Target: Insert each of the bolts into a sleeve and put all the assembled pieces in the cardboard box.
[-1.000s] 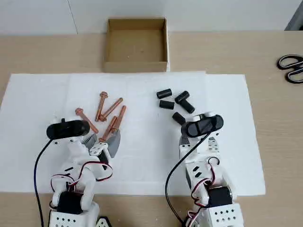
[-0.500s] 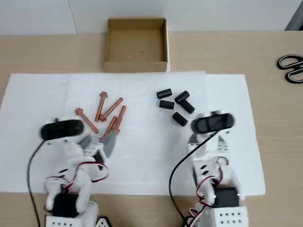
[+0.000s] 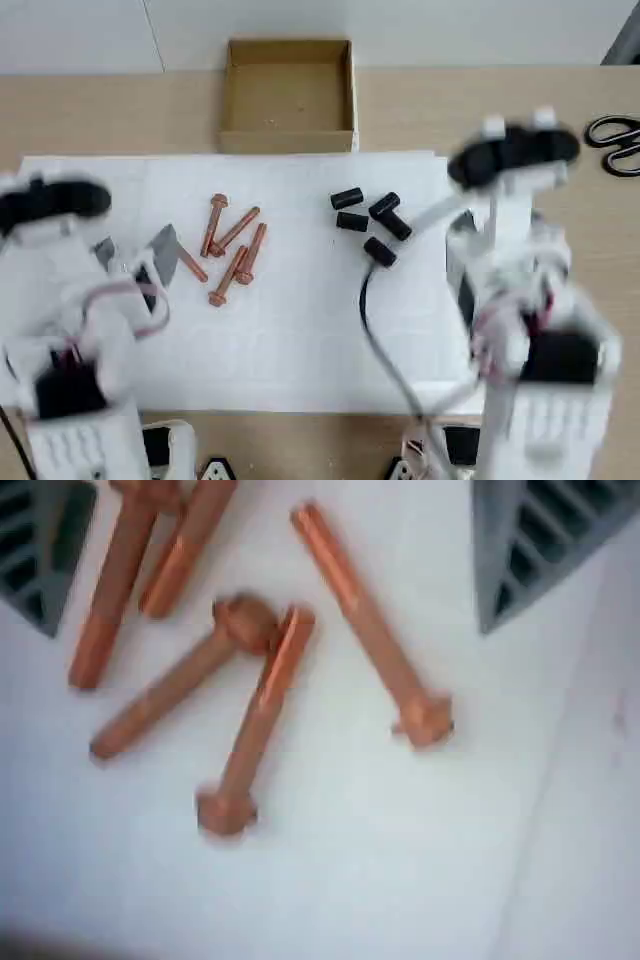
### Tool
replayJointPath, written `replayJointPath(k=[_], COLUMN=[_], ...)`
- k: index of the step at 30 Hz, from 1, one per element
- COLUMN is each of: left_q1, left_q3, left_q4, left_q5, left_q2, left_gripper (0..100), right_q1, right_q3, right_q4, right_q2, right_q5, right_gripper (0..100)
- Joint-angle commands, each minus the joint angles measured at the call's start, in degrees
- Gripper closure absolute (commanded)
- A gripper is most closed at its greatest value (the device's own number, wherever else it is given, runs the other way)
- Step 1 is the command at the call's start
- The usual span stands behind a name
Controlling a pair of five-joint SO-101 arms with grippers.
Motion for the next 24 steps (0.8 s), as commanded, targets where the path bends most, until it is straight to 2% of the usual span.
replayJointPath(k=[1,5,10,19,24], left_q1=[2.3,4.4,4.2,4.4,3.6], left_q3=[-20.1,-31.3,-34.7,-34.7,-36.9], left_q4=[12.0,21.4,22.4,21.2,22.2], left_q5=[-0.4,-0.2,-0.1,-0.4,-0.6], left_q2=[23.8,42.6,57.3,65.8,66.6], left_gripper=[74,74,74,74,75], right_q1=[-3.0,-4.6,-6.0,-11.7,-15.3], right_q3=[-21.0,-30.3,-31.3,-31.3,-31.3], right_q4=[13.1,15.5,15.4,11.7,8.6], right_q2=[25.3,44.8,55.0,61.6,64.7], right_q5=[0.2,0.1,0.5,0.7,4.9], right_gripper=[80.0,79.8,79.8,79.8,79.8])
